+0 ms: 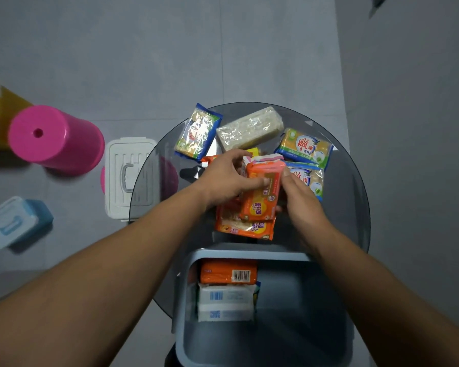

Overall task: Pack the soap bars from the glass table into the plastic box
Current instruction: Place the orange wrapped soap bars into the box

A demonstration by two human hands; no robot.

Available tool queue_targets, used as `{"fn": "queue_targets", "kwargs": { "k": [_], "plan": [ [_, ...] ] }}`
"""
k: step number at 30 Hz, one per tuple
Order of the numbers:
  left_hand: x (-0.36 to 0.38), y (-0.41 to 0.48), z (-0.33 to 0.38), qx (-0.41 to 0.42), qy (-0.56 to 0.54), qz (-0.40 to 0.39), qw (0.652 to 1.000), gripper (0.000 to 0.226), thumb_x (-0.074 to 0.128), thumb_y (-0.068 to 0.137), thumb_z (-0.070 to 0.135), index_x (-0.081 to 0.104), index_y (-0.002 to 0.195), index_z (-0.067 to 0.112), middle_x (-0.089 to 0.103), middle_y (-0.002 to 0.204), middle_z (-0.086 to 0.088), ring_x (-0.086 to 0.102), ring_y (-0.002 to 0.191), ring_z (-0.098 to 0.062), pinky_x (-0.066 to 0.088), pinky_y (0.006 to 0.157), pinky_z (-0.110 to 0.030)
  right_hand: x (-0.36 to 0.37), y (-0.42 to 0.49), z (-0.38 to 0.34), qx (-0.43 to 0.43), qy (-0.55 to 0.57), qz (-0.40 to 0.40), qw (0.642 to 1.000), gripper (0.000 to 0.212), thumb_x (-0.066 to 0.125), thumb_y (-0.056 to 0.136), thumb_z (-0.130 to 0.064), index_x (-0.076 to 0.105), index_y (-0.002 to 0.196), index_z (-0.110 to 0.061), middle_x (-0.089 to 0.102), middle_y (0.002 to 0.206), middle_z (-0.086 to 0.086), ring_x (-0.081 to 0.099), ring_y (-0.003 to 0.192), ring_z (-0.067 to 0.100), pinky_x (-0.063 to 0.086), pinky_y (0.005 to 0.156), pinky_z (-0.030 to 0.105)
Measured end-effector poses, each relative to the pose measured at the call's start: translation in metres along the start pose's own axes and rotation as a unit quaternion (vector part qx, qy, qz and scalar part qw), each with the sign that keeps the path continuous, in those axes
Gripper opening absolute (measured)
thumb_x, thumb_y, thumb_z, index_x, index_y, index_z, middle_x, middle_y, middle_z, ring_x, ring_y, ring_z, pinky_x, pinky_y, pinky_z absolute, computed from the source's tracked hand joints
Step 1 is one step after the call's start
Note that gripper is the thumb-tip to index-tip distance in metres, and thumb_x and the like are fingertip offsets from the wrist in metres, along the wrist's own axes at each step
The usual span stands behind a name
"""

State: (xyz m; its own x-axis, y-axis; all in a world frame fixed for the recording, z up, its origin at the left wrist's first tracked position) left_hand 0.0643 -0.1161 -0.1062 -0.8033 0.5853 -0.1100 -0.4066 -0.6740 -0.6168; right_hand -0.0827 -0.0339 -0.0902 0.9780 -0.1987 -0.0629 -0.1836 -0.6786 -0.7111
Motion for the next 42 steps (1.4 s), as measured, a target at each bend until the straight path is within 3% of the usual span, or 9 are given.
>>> {"fn": "queue_targets", "kwargs": {
  "k": [5, 10, 15, 19, 22, 26, 29, 34, 42],
  "plan": [
    [-0.006, -0.008, -0.002, -0.013, -0.113, 0.021, 0.993, 0.060, 0.089, 0.070, 0.038, 0.064, 0.122, 0.022, 0.078, 0.107, 0.001, 0.077, 0.093, -0.013, 0.064, 0.080, -0.034, 0.000, -0.008, -0.014, -0.032, 0.010, -0.025, 0.999, 0.030, 0.056, 0.098, -0.044, 0.069, 0.120, -0.030, 0.079, 0.102, -0.008, 0.075, 0.091, 0.006, 0.056, 0.065, 0.015],
    [-0.006, -0.038, -0.003, -0.036, -0.342, 0.040, 0.938, 0.035, 0.081, 0.078, 0.028, 0.065, 0.102, 0.008, 0.077, 0.073, -0.002, 0.076, 0.067, -0.015, 0.057, 0.059, -0.022, 0.007, -0.024, -0.015, -0.005, 0.066, -0.060, 0.996, 0.071, 0.077, 0.071, -0.045, 0.058, 0.137, -0.027, 0.070, 0.124, 0.003, 0.075, 0.098, 0.012, 0.059, 0.071, 0.024],
    [0.004, -0.069, -0.010, -0.083, -0.442, 0.044, 0.892, 0.041, 0.078, 0.077, 0.028, 0.064, 0.109, 0.008, 0.080, 0.085, -0.004, 0.078, 0.080, -0.015, 0.061, 0.066, -0.027, 0.016, -0.038, -0.020, 0.011, 0.237, -0.043, 0.970, 0.080, 0.079, 0.067, -0.017, 0.050, 0.141, -0.023, 0.067, 0.121, 0.008, 0.077, 0.091, 0.018, 0.061, 0.069, 0.031],
    [0.006, -0.091, -0.007, -0.086, -0.424, 0.051, 0.900, 0.061, 0.078, 0.078, 0.031, 0.057, 0.126, -0.001, 0.079, 0.097, -0.009, 0.078, 0.087, -0.017, 0.060, 0.068, -0.027, 0.021, -0.056, -0.022, 0.012, 0.191, -0.072, 0.979, 0.073, 0.078, 0.074, -0.020, 0.050, 0.141, -0.021, 0.067, 0.128, 0.014, 0.073, 0.105, 0.027, 0.061, 0.081, 0.042],
    [0.008, -0.108, -0.006, -0.087, -0.355, 0.036, 0.930, 0.060, 0.079, 0.082, 0.034, 0.054, 0.126, 0.002, 0.080, 0.101, -0.010, 0.078, 0.088, -0.018, 0.060, 0.067, -0.026, 0.018, -0.068, -0.020, 0.013, 0.185, -0.077, 0.980, 0.066, 0.073, 0.079, -0.019, 0.051, 0.141, -0.019, 0.068, 0.129, 0.016, 0.071, 0.109, 0.029, 0.060, 0.086, 0.045],
    [0.009, -0.126, 0.004, -0.057, -0.166, 0.005, 0.984, 0.071, 0.078, 0.074, 0.051, 0.054, 0.126, 0.009, 0.073, 0.119, -0.012, 0.074, 0.104, -0.021, 0.059, 0.087, -0.034, 0.002, -0.088, -0.017, -0.002, 0.194, -0.068, 0.979, 0.061, 0.072, 0.080, -0.021, 0.053, 0.137, -0.020, 0.070, 0.128, 0.013, 0.070, 0.112, 0.031, 0.058, 0.091, 0.049],
    [0.013, -0.135, 0.015, -0.028, -0.105, -0.011, 0.994, 0.068, 0.072, 0.077, 0.051, 0.054, 0.122, 0.005, 0.068, 0.123, -0.022, 0.071, 0.110, -0.031, 0.056, 0.100, -0.043, -0.008, -0.100, -0.013, -0.017, 0.187, -0.056, 0.981, 0.058, 0.070, 0.079, -0.020, 0.054, 0.135, -0.016, 0.068, 0.129, 0.015, 0.066, 0.117, 0.035, 0.054, 0.097, 0.053],
    [0.024, -0.149, 0.013, -0.039, -0.193, 0.008, 0.980, 0.055, 0.071, 0.083, 0.043, 0.055, 0.123, 0.009, 0.072, 0.123, -0.015, 0.073, 0.110, -0.025, 0.055, 0.101, -0.051, -0.014, -0.108, -0.009, -0.019, 0.200, -0.079, 0.977, 0.056, 0.069, 0.080, -0.019, 0.056, 0.134, -0.010, 0.071, 0.124, 0.014, 0.070, 0.111, 0.030, 0.057, 0.093, 0.043],
    [0.070, -0.201, -0.025, -0.097, -0.287, 0.008, 0.953, 0.038, 0.071, 0.091, 0.023, 0.061, 0.126, 0.011, 0.073, 0.123, -0.013, 0.070, 0.115, -0.030, 0.059, 0.093, -0.039, -0.029, -0.150, 0.038, 0.006, 0.151, -0.093, 0.984, 0.050, 0.074, 0.075, -0.022, 0.062, 0.123, -0.015, 0.074, 0.119, 0.012, 0.072, 0.107, 0.024, 0.059, 0.091, 0.037]
  ]
}}
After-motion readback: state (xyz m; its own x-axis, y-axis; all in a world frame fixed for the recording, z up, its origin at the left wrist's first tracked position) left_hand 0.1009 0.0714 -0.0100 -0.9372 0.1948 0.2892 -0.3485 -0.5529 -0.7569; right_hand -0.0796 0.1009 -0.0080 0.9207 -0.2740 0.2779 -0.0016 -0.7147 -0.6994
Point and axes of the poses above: each hand's wrist, its own y-axis towards the middle knuckle, its own x-axis out of the palm, z = x × y, the point moved 8 cm from there along y, towards the middle knuckle
